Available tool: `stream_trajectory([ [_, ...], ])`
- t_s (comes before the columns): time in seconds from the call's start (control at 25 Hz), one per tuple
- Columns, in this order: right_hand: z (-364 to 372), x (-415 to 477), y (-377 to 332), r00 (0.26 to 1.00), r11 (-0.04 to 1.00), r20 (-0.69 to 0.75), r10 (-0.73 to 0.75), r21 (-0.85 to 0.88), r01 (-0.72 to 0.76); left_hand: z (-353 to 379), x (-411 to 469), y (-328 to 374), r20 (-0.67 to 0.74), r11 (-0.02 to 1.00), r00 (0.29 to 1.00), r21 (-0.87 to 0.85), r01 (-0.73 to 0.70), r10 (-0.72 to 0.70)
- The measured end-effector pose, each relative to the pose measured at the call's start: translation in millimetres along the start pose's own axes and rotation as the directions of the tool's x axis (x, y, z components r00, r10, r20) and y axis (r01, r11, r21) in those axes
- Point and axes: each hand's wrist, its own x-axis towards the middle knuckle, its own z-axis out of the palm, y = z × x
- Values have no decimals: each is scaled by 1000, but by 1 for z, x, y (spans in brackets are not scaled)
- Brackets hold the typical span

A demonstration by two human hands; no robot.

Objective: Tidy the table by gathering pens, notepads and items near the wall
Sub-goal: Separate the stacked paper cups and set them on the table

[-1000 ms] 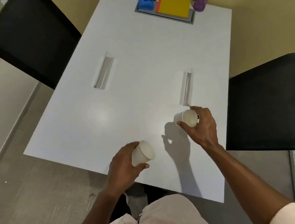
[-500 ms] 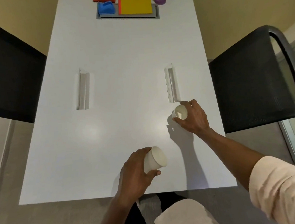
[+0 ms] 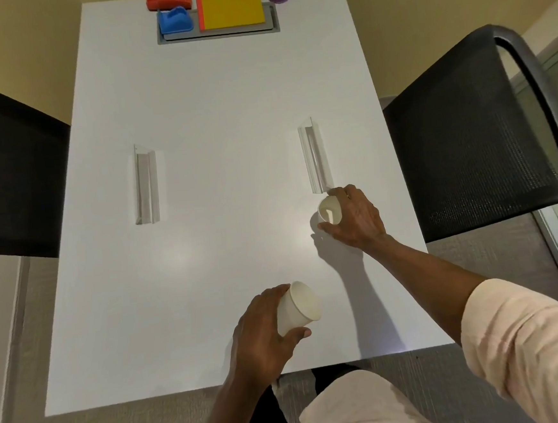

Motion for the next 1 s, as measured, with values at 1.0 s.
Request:
stream_trajectory([
  [1.0,-32,-115,-123,929,793,157,-336,578,189,-35,-14,-12,-282,967,938,-211,144,-202],
])
